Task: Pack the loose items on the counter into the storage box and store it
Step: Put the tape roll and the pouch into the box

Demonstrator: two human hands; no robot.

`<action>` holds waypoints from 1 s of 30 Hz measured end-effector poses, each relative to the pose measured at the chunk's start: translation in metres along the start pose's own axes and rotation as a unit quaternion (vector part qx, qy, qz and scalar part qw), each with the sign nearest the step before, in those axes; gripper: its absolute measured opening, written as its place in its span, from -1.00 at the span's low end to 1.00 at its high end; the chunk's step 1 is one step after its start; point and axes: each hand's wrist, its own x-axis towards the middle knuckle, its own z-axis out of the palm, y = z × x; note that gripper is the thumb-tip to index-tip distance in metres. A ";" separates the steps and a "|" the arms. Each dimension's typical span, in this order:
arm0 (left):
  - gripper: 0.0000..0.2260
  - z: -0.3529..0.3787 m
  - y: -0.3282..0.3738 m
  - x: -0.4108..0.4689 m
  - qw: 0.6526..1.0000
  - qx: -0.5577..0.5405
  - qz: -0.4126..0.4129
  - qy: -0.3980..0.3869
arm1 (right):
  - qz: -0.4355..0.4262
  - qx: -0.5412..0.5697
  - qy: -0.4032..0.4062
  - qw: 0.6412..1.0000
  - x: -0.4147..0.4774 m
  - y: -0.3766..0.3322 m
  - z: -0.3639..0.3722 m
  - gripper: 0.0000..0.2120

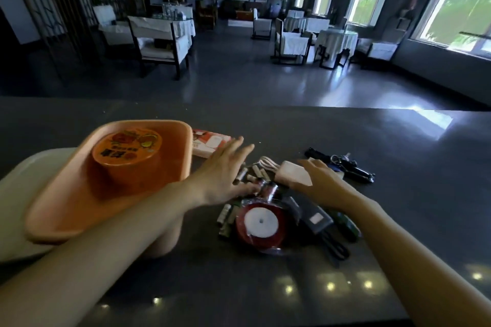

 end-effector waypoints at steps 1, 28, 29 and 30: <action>-0.11 0.014 0.010 0.003 0.999 -0.004 -0.008 -0.031 | -0.003 -0.003 -0.015 1.000 -0.005 0.015 0.001 -0.31; 0.04 0.013 0.046 -0.012 0.977 0.025 -0.209 0.018 | -0.055 0.008 -0.125 0.991 -0.021 0.058 0.050 -0.04; 0.03 0.007 0.044 -0.015 0.977 0.029 -0.211 0.029 | -0.051 0.022 -0.114 0.992 -0.022 0.056 0.053 -0.03; 0.03 0.000 0.041 -0.019 0.976 0.028 -0.214 0.039 | -0.049 0.040 -0.101 0.993 -0.023 0.055 0.054 -0.04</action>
